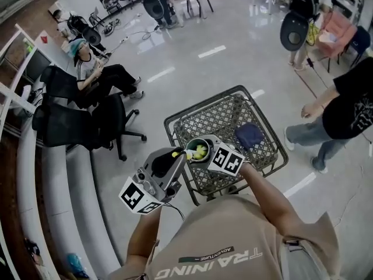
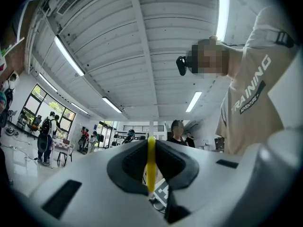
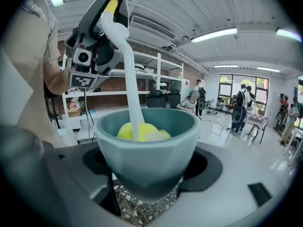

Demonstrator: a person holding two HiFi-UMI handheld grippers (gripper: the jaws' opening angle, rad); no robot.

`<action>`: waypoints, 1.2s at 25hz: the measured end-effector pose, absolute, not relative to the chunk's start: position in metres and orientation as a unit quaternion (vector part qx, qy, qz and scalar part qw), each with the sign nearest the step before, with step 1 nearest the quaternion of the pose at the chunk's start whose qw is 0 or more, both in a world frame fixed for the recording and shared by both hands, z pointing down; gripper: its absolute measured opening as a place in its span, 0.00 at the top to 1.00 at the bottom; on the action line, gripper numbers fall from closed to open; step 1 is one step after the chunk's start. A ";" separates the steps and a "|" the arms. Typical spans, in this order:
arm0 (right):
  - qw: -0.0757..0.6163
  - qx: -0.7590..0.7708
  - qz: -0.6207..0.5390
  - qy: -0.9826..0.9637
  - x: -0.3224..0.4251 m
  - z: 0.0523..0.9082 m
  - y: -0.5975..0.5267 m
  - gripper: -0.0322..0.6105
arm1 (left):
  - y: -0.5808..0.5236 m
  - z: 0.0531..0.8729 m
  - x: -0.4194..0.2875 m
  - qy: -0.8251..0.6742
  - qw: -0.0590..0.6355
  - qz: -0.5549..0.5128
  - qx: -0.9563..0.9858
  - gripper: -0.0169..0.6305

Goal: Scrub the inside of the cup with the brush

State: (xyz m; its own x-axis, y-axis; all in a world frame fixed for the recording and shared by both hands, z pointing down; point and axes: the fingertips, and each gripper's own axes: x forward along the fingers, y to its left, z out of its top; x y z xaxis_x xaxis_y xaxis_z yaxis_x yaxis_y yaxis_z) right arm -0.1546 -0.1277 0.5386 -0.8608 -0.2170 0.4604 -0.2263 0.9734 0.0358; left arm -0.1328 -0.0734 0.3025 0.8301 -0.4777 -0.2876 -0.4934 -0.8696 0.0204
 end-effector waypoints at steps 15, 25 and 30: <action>0.263 0.116 0.008 -0.958 -0.147 0.572 -0.125 0.33 | -0.074 0.238 -0.155 0.248 0.062 0.183 -0.949 0.90; 0.236 0.160 0.004 -0.959 -0.124 0.613 -0.143 0.33 | -0.076 0.262 -0.169 0.284 0.016 0.172 -0.943 0.90; 0.219 0.211 0.029 -0.952 -0.111 0.650 -0.168 0.33 | -0.087 0.299 -0.179 0.323 -0.036 0.157 -0.933 0.90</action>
State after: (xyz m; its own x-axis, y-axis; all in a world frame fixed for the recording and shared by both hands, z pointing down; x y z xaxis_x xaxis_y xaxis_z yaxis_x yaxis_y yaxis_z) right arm -0.1111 -0.1679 0.6499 -0.8146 -0.3889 0.4303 -0.4147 0.9092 0.0367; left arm -0.1791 -0.0865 0.2994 0.7427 -0.6132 -0.2691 -0.5903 -0.7893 0.1691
